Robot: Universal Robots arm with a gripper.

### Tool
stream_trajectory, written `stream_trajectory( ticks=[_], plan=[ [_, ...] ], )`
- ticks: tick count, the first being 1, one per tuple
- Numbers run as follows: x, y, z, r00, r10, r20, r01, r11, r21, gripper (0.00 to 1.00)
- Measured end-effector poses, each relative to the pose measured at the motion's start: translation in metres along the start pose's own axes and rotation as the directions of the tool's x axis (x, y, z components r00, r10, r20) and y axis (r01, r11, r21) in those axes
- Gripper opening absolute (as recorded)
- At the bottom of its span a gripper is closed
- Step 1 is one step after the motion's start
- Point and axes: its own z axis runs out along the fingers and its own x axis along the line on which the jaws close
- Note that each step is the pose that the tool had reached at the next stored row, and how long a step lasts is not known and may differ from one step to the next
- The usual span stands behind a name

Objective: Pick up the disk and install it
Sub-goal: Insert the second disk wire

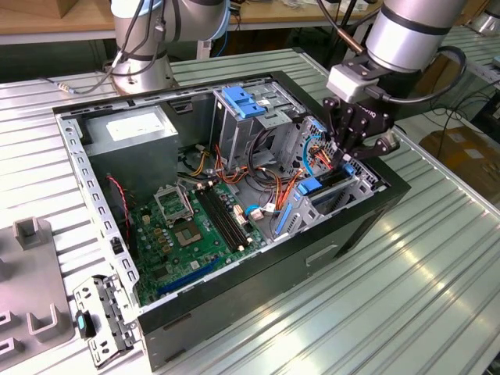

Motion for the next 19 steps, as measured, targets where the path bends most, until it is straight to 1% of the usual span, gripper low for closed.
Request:
stream_trajectory(
  ticks=[2,6,10,11,13,15,19],
  plan=[
    [-0.0001,0.0031,-0.0001,1.0,0.0,0.0,0.0,1.0,0.0,0.11],
    [-0.0002,0.0049,-0.0002,1.0,0.0,-0.0001,0.0,1.0,0.0,0.11],
    [0.0,0.0047,-0.0055,1.0,0.0,0.0,0.0,1.0,0.0,0.11],
    [0.0001,0.0046,-0.0093,1.0,0.0,-0.0001,0.0,1.0,0.0,0.11],
    [0.0002,0.0045,-0.0135,1.0,0.0,0.0,0.0,1.0,0.0,0.11],
    [0.0004,0.0042,-0.0211,1.0,0.0,0.0,0.0,1.0,0.0,0.11],
    [0.0006,0.004,-0.028,1.0,0.0,-0.0001,0.0,1.0,0.0,0.11]
  ],
)
